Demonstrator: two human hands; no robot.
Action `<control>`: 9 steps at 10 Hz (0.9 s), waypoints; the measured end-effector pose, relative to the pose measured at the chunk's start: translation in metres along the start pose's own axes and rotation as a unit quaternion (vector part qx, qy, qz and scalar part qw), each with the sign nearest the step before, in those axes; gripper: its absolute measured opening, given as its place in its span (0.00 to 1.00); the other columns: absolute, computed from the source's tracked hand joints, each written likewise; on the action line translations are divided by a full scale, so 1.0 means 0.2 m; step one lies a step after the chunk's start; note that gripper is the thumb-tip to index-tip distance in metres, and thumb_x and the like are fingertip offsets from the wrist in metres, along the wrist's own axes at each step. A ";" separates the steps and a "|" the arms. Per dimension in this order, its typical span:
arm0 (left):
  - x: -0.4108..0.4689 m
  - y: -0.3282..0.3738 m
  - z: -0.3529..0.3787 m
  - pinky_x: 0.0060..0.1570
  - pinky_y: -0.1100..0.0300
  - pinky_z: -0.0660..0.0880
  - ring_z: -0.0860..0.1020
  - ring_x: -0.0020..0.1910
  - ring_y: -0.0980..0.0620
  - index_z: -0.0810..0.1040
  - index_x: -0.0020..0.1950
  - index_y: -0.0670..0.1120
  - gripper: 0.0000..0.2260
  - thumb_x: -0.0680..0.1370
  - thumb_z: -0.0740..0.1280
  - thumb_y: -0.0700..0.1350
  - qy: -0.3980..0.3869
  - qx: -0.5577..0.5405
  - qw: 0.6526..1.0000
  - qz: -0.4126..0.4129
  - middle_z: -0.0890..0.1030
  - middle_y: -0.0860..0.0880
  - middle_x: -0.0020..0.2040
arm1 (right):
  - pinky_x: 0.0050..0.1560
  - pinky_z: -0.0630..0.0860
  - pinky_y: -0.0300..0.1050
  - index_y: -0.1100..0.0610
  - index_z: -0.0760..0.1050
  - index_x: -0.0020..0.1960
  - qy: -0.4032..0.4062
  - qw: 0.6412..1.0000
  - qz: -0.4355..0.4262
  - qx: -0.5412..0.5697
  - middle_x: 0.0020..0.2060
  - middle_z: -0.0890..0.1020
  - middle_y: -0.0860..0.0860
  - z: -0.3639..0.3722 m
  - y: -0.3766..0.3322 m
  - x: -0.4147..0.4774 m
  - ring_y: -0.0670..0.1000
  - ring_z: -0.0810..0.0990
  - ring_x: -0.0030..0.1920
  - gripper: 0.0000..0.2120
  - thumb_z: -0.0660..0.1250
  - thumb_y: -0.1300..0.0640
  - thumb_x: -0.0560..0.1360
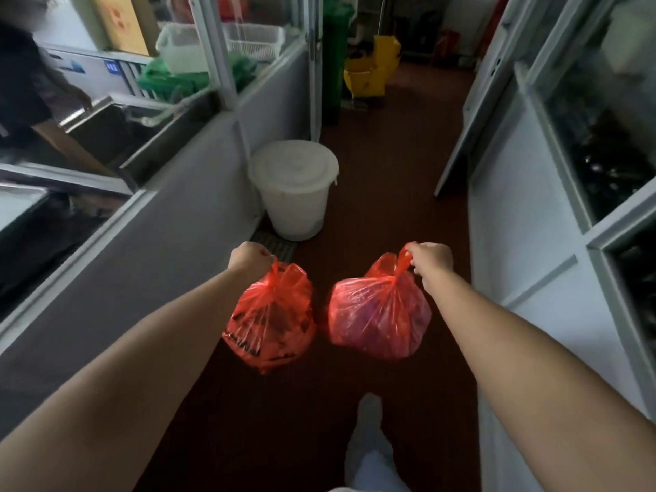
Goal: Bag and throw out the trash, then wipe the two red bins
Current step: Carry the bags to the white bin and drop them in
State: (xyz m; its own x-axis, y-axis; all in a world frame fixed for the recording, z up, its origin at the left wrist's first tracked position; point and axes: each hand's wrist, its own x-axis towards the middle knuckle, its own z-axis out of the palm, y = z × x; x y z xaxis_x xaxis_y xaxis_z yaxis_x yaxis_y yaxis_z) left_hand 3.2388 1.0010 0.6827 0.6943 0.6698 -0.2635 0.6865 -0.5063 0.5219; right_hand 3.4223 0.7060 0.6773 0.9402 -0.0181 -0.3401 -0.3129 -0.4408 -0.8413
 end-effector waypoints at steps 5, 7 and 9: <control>1.41 0.92 0.09 0.42 0.57 0.73 0.82 0.48 0.44 0.85 0.44 0.44 0.09 0.76 0.72 0.49 0.013 -0.033 0.998 -0.058 0.82 0.47 0.39 | 0.28 0.68 0.40 0.58 0.80 0.37 -0.155 0.987 -0.002 -0.034 0.36 0.83 0.55 0.34 -0.79 1.51 0.46 0.73 0.28 0.10 0.68 0.59 0.77; 2.03 1.25 0.13 0.50 0.56 0.76 0.82 0.53 0.44 0.86 0.50 0.45 0.08 0.76 0.72 0.48 -0.021 -0.020 0.999 -0.016 0.85 0.45 0.51 | 0.30 0.67 0.42 0.58 0.79 0.36 -0.119 0.992 0.005 -0.042 0.34 0.80 0.56 0.48 -1.09 2.09 0.49 0.72 0.28 0.10 0.68 0.59 0.76; 2.54 1.61 0.11 0.34 0.64 0.71 0.81 0.39 0.51 0.85 0.53 0.43 0.08 0.78 0.69 0.44 -0.084 -0.063 0.994 -0.013 0.85 0.47 0.45 | 0.36 0.69 0.47 0.58 0.78 0.36 -0.088 0.994 0.021 -0.059 0.36 0.81 0.58 0.55 -1.34 2.52 0.54 0.74 0.34 0.07 0.67 0.62 0.72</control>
State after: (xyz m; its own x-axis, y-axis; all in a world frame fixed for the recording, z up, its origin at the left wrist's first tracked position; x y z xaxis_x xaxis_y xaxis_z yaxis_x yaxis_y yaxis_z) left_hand 3.8177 1.1665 0.6983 0.7100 0.5767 -0.4041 0.6794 -0.4101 0.6084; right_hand 3.9657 0.9140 0.6859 0.8853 0.1131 -0.4510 -0.3238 -0.5462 -0.7726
